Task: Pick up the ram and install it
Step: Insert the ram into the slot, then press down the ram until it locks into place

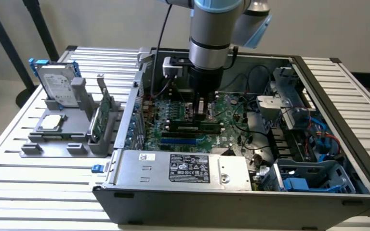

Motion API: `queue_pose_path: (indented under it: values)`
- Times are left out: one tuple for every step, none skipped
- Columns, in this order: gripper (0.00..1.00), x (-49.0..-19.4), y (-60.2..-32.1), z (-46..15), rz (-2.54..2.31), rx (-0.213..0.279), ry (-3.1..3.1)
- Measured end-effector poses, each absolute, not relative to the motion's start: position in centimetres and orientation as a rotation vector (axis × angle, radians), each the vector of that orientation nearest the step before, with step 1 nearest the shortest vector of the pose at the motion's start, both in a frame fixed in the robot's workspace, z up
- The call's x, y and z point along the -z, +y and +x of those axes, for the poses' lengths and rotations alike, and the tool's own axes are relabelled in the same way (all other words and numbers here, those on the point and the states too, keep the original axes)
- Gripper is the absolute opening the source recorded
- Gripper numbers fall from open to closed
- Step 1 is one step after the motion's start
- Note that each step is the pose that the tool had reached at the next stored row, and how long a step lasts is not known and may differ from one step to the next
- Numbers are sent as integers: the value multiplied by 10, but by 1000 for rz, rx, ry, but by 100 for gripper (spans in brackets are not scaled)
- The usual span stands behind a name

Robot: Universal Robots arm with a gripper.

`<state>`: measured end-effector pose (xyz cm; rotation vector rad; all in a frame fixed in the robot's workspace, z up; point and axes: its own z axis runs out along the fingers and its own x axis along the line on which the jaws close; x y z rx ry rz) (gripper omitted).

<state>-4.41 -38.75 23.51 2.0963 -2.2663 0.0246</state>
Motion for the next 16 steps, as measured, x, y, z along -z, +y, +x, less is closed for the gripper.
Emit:
queue_pose_path:
  values:
    - [22, -237, -388, -44, 2097, -23, -2267]
    - [22, -239, -388, -44, 2098, -21, -2268]
    - [22, -240, -388, -44, 2099, -19, -2268]
    - [22, -240, -388, -44, 2099, -19, -2269]
    - [20, -240, -388, -44, 2099, -19, -2269]
    - [13, -240, -388, -44, 2099, -19, -2269]
    - [13, -240, -388, -44, 2099, -19, -2269]
    - [11, -240, -388, -44, 2099, -19, -2269]
    - [11, -240, -388, -44, 2099, -19, -2269]
    - [11, -240, -388, -44, 2099, -19, -2269]
    - [11, -240, -388, -44, 2099, -19, -2269]
    - [11, -240, -388, -44, 2099, -18, -2269]
    - [11, -240, -388, -44, 2100, -17, -2269]
    - [11, -240, -388, -44, 2100, -17, -2269]
    - [11, -240, -388, -44, 2100, -17, -2269]
    - [11, -240, -388, -44, 2100, -18, -2270]
